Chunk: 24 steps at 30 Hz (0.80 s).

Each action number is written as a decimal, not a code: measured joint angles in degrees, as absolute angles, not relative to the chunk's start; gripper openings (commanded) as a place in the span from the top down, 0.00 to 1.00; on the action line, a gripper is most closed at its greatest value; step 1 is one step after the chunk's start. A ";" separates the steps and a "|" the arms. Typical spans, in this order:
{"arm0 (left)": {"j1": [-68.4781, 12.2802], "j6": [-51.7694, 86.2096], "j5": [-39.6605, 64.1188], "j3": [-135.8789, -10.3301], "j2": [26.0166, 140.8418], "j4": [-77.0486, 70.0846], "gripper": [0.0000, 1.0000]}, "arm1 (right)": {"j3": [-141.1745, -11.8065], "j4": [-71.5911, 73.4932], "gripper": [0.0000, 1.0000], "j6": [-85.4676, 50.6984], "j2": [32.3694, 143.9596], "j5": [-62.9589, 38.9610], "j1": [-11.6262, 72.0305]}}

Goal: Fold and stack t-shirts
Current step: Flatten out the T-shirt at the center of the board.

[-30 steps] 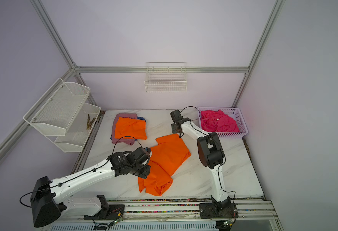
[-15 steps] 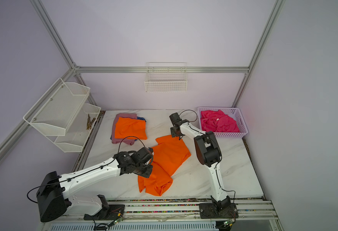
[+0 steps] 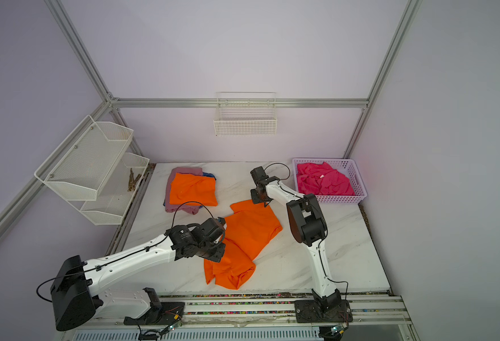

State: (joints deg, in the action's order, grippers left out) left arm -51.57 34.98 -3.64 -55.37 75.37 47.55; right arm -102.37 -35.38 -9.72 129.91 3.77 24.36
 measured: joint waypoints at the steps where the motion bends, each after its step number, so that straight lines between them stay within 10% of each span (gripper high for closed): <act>1: -51.57 35.03 -3.73 -55.37 75.35 47.51 0.68 | -102.06 -35.33 0.54 -9.72 129.91 3.51 24.36; 6: -51.57 35.48 -4.89 -55.37 75.26 47.79 0.68 | -100.20 -34.37 0.63 -9.58 129.60 2.90 24.36; 12: -51.57 35.79 -6.28 -55.37 74.74 48.69 0.67 | -98.54 -32.93 1.00 -9.17 128.70 1.58 24.38; 24: -43.29 34.57 -14.72 -54.43 77.52 49.10 0.60 | -89.21 -34.57 1.00 -8.69 116.84 1.80 24.36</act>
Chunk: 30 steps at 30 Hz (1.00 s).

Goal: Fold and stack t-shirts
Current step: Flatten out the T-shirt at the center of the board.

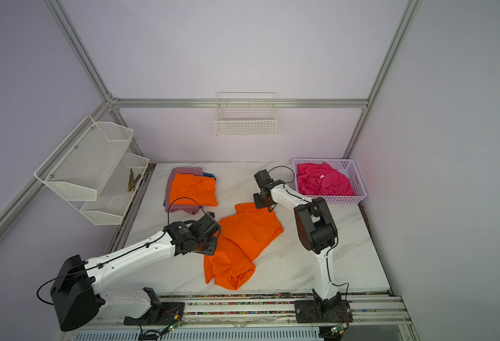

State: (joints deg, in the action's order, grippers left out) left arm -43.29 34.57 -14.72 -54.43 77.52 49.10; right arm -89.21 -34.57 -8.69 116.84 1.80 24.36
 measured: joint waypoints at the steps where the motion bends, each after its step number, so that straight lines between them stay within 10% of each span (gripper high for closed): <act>1: -40.77 33.65 -14.92 -53.67 78.67 47.79 0.59 | -87.83 -34.65 1.00 -8.69 114.34 1.85 24.36; 30: -27.00 18.41 9.82 -64.20 103.88 22.65 0.60 | -93.84 -43.22 1.00 -10.70 82.37 5.76 24.36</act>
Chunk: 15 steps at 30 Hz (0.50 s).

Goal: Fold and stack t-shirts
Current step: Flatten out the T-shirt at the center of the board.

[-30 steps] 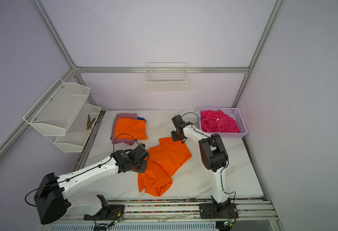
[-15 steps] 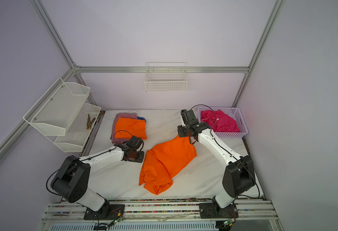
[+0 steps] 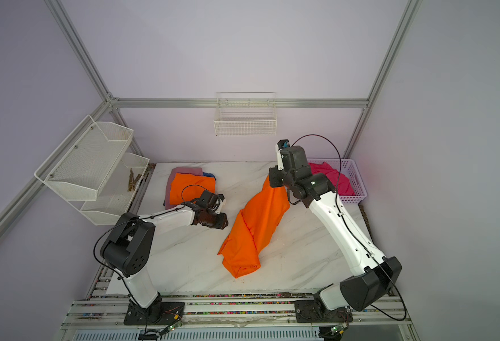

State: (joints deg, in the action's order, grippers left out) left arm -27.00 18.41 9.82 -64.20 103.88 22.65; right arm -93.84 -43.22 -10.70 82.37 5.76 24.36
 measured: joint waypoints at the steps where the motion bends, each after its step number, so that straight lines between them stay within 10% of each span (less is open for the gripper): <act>1: -27.00 18.41 9.87 -64.47 104.01 22.48 0.60 | -94.35 -43.42 1.00 -10.92 82.11 5.78 24.36; 15: -24.99 15.70 6.11 -74.30 104.18 22.31 0.60 | -107.39 -45.34 1.00 -11.29 81.43 4.78 24.36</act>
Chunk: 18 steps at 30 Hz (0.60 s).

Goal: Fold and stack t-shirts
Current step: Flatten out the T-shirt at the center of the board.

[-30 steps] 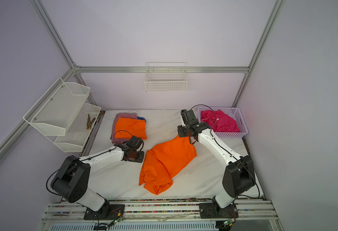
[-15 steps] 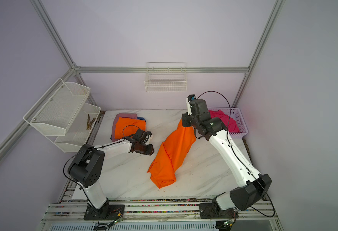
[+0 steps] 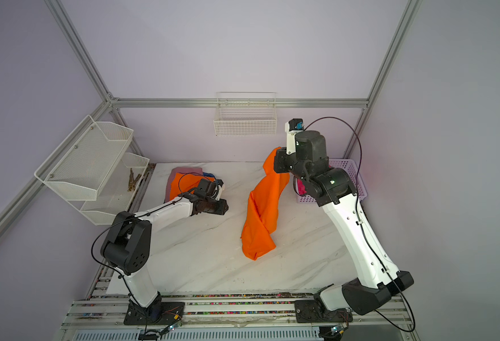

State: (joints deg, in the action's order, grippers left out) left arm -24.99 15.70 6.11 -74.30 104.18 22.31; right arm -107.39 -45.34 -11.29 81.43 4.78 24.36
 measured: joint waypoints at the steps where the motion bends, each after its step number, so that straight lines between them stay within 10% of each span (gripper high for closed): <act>1: -24.86 15.25 6.11 -76.23 104.38 22.35 0.60 | -107.63 -45.41 1.00 -11.29 81.43 4.86 24.36; 18: -25.67 15.88 24.99 -85.89 110.65 16.14 0.59 | -109.80 -46.17 1.00 -11.31 82.00 6.15 24.36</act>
